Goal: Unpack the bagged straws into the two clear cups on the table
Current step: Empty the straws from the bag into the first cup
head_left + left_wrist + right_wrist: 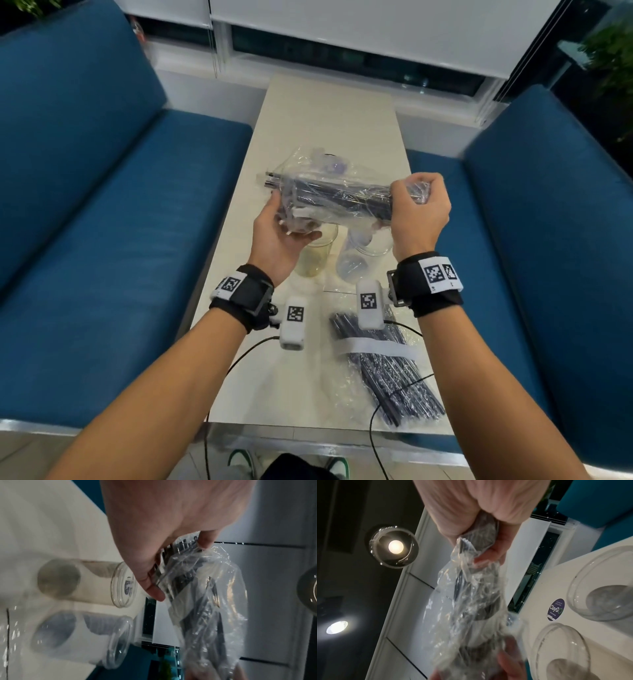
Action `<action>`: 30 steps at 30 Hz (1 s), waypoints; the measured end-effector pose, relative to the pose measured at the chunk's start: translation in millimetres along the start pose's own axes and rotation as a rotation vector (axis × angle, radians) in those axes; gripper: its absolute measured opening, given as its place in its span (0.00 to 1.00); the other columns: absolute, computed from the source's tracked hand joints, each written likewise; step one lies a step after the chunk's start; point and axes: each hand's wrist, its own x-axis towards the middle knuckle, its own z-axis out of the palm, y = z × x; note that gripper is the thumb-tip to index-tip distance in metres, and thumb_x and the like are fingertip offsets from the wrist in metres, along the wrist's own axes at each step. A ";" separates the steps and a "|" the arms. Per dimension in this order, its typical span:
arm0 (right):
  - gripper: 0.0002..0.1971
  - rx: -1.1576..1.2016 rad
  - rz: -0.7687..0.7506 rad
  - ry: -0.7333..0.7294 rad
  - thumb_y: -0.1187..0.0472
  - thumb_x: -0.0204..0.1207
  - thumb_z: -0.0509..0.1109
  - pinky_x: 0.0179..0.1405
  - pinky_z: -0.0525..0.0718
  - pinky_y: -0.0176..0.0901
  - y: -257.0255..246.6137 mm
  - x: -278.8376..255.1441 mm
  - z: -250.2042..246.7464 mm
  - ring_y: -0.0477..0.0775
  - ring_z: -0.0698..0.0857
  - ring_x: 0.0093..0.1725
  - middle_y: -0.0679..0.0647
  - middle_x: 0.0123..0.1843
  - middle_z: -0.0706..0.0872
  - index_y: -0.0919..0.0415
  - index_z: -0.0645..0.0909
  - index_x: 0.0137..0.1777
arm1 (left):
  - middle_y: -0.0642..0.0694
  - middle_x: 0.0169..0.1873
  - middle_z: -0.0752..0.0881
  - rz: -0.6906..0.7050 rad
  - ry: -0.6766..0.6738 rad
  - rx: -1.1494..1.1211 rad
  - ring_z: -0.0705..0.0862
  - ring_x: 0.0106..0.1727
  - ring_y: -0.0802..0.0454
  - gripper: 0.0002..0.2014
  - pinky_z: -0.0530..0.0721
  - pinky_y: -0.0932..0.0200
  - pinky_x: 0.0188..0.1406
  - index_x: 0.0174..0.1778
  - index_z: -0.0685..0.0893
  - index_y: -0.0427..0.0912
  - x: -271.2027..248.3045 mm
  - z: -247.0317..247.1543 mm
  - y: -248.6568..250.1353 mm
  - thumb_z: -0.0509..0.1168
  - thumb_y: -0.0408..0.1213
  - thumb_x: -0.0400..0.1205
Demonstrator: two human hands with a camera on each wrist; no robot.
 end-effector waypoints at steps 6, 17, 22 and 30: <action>0.08 -0.022 -0.058 -0.010 0.64 0.76 0.74 0.52 0.88 0.40 3.8 -13.1 -8.0 0.33 0.84 0.45 0.38 0.47 0.87 0.55 0.89 0.53 | 0.35 0.65 0.85 -0.148 -0.062 -0.284 0.86 0.59 0.36 0.32 0.90 0.43 0.58 0.85 0.79 0.38 -8.9 3.3 -7.1 0.71 0.53 0.88; 0.18 -0.080 -0.219 -0.447 0.58 0.71 0.89 0.32 0.91 0.33 -5.0 -20.8 -29.7 0.40 0.92 0.46 0.61 0.57 0.90 0.60 0.88 0.56 | 0.32 0.65 0.89 -0.169 -0.078 -0.211 0.89 0.61 0.35 0.17 0.89 0.41 0.65 0.67 0.88 0.36 -15.6 23.2 -4.3 0.57 0.40 0.94; 0.14 -0.198 -0.269 -0.345 0.58 0.73 0.87 0.38 0.79 0.18 -14.4 2.7 -38.5 0.31 0.86 0.43 0.48 0.49 0.90 0.59 0.90 0.54 | 0.37 0.55 0.90 -0.217 0.059 -0.029 0.90 0.58 0.34 0.21 0.85 0.42 0.65 0.63 0.86 0.36 -13.1 -0.5 -11.8 0.66 0.52 0.89; 0.10 -0.411 -0.205 -0.329 0.56 0.70 0.83 0.38 0.83 0.25 -10.4 33.6 -43.2 0.34 0.83 0.41 0.38 0.40 0.85 0.53 0.90 0.50 | 0.39 0.86 0.68 0.126 0.226 1.259 0.69 0.87 0.40 0.49 0.72 0.44 0.87 0.92 0.58 0.40 8.4 -35.2 -34.7 0.80 0.35 0.79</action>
